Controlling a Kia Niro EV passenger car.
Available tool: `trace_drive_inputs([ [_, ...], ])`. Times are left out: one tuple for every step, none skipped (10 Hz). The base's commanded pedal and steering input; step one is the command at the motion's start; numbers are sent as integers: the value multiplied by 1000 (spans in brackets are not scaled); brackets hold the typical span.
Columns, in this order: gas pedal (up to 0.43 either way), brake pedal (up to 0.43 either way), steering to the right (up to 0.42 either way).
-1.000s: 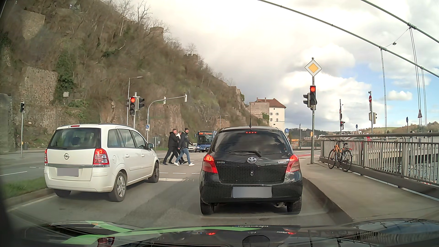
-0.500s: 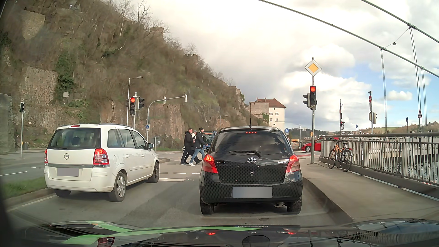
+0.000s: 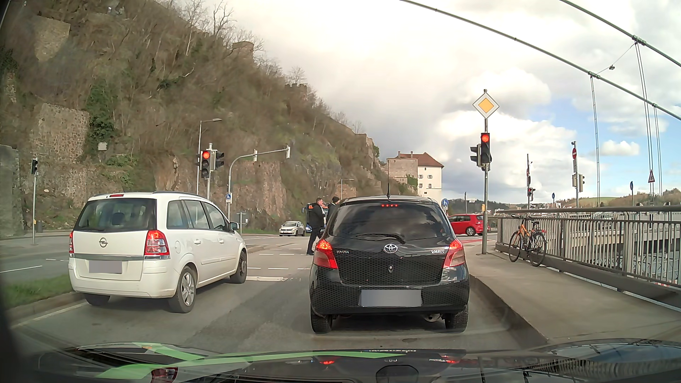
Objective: Follow the waypoints while adhering to traffic rules and regulations
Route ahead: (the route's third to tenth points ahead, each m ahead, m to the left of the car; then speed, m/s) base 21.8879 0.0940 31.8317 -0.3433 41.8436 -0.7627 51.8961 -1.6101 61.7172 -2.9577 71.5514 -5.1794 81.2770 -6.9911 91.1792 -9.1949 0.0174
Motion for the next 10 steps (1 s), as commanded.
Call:
trace_drive_inputs([
  [0, 305, 13],
  [0, 311, 12],
  [0, 323, 13],
  [0, 335, 13],
  [0, 341, 12],
  [0, 366, 13],
  [0, 378, 13],
  [0, 384, 13],
  [0, 390, 13],
  [0, 384, 12],
])
